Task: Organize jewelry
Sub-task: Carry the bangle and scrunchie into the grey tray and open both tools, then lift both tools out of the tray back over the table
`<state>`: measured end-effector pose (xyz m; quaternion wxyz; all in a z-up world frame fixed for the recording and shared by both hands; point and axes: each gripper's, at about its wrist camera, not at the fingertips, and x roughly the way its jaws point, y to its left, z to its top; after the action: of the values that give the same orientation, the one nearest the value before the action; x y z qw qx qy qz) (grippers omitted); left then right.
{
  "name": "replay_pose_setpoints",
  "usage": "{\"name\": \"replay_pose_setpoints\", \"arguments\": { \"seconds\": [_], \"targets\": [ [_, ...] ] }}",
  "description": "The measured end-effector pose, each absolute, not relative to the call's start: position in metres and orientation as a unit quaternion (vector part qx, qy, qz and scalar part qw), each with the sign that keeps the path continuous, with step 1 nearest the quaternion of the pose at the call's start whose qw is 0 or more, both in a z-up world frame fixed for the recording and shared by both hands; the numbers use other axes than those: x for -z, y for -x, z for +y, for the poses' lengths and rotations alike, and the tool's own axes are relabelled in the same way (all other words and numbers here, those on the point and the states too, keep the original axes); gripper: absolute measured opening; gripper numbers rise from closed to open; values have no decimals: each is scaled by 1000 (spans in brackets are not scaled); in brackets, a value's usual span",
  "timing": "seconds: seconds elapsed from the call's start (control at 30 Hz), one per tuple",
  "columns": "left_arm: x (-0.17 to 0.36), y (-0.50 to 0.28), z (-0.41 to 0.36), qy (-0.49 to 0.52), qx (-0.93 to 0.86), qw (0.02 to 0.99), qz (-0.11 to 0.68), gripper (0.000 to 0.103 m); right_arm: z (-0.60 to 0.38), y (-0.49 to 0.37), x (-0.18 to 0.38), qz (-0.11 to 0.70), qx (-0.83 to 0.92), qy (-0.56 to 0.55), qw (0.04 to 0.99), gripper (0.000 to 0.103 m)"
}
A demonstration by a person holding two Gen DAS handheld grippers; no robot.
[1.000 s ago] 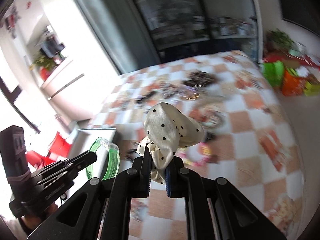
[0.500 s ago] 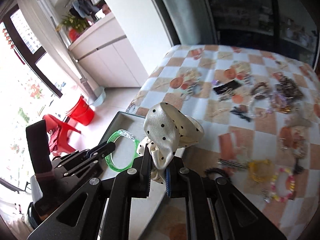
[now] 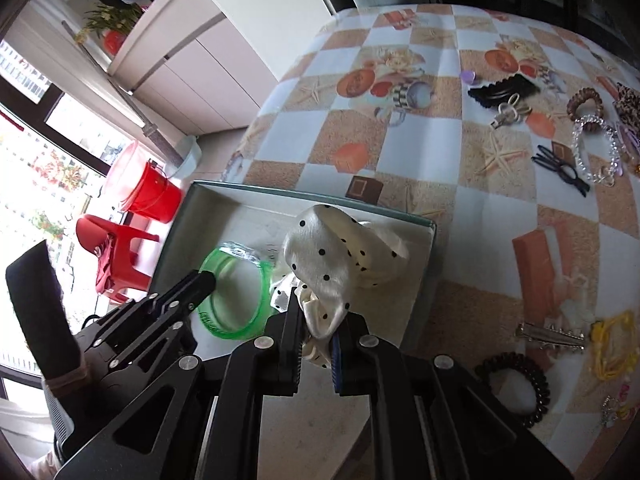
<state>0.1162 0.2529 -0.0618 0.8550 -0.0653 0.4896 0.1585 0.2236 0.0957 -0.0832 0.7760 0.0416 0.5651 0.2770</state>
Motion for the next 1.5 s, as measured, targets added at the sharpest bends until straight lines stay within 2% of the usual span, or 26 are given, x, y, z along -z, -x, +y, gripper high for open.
{"name": "replay_pose_setpoints", "arguments": {
  "seconds": [0.1, 0.27, 0.37, 0.4, 0.43, 0.57, 0.63, 0.7, 0.97, 1.03, 1.1, 1.13, 1.5],
  "targets": [
    [63, -116, 254, 62, -158, 854, 492, 10, 99, -228, 91, 574, -271, -38, 772, 13],
    [62, -117, 252, 52, -165, 851, 496, 10, 106, -234, 92, 575, -268, -31, 772, 20],
    [60, -117, 254, 56, -167, 850, 497, 10, 108, -235, 87, 571, -268, -27, 776, 39],
    [60, -116, 255, 57, -166, 850, 497, 10, 107, -234, 83, 567, -269, -28, 778, 52],
    [59, -115, 255, 58, -167, 850, 496, 10, 107, -233, 79, 563, -268, -30, 781, 61],
    [55, -114, 253, 51, -172, 853, 491, 10, 95, -229, 58, 545, -266, -46, 794, 66],
    [53, -114, 251, 46, -176, 853, 488, 10, 88, -225, 49, 537, -269, -53, 798, 75],
    [52, -114, 250, 45, -179, 853, 488, 10, 85, -220, 44, 533, -276, -55, 798, 79],
    [44, -110, 248, 45, -184, 857, 478, 11, 67, -221, 53, 542, -275, -125, 784, 82],
    [45, -110, 248, 44, -183, 856, 481, 11, 60, -221, 51, 539, -279, -144, 782, 93],
    [45, -111, 245, 42, -181, 856, 483, 74, 55, -220, 47, 533, -281, -149, 784, 103],
    [43, -109, 243, 39, -190, 857, 478, 101, 52, -219, 46, 529, -280, -154, 786, 103],
    [24, -100, 232, 23, -189, 869, 456, 103, 29, -215, 40, 518, -273, -179, 791, 103]
  ]
}}
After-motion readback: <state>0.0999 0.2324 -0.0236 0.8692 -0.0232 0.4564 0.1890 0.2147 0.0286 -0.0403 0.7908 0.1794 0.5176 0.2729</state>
